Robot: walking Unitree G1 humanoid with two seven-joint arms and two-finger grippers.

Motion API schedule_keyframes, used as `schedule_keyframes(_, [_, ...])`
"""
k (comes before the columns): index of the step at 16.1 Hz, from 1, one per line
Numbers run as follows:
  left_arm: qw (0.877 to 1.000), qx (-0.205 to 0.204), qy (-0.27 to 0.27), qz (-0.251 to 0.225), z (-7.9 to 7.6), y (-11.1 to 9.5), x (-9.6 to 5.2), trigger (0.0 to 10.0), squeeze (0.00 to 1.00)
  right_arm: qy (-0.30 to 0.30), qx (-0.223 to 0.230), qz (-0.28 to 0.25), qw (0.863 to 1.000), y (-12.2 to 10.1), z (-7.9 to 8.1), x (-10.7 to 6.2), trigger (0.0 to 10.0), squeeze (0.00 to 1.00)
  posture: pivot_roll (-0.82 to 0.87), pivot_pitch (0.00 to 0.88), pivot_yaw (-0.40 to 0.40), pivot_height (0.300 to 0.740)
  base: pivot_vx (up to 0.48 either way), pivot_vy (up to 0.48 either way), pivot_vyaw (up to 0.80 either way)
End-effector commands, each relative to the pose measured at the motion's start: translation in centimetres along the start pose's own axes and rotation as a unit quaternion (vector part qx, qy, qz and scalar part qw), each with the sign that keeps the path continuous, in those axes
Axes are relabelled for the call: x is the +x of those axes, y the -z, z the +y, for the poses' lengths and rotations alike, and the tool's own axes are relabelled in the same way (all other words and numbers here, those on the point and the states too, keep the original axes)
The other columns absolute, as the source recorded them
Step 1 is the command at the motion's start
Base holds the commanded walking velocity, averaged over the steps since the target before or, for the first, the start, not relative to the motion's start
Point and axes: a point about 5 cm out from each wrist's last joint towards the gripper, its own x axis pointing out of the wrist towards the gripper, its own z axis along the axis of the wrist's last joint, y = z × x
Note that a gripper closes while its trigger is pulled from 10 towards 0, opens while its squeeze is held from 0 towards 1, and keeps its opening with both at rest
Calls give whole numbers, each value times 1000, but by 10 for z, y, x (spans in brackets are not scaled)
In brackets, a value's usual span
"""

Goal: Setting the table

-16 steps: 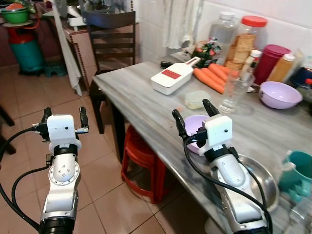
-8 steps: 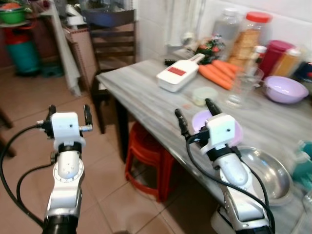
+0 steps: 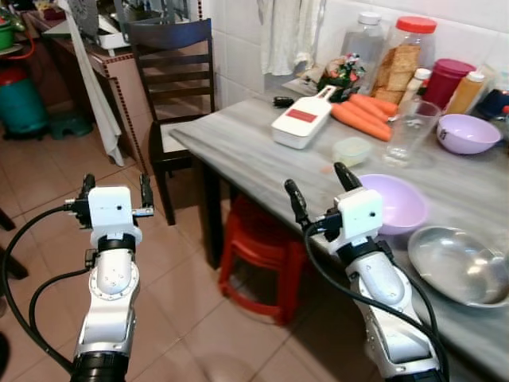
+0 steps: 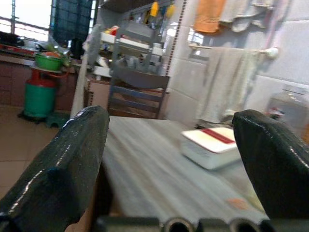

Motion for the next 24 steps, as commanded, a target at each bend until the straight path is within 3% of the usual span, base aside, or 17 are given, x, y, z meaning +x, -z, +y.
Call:
schedule_keyframes(1, [1000, 10, -11, 8, 9, 3, -1, 10000, 0, -11, 7, -16, 1000, -6, 7, 4, 10000, 0, 51, 0, -39, 740, 0, 480, 725])
schedule_keyframes(7, [1000, 11, -7, 15, 7, 7, -2, 10000, 0, -11, 10, -12, 1000, -4, 6, 1, 10000, 0, 49, 0, -38, 740, 0, 437, 725])
schedule_keyframes(14, [999, 23, 6, 23, 2, 13, -5, 10000, 0, -2, 17, 5, 1000, 4, 3, -3, 10000, 0, 45, 0, -34, 740, 0, 0, 0])
schedule_keyframes(17, [999, 13, 32, 28, -4, 16, -8, 10000, 0, 1, 18, 7, 1000, 5, 3, -5, 10000, 0, 42, 0, -29, 740, 0, 0, 779])
schedule_keyframes(24, [993, 17, 65, 98, -6, 51, -21, 10000, 0, -4, 35, 25, 999, 16, 6, -10, 10000, 0, 43, 0, -20, 740, 0, 0, 800])
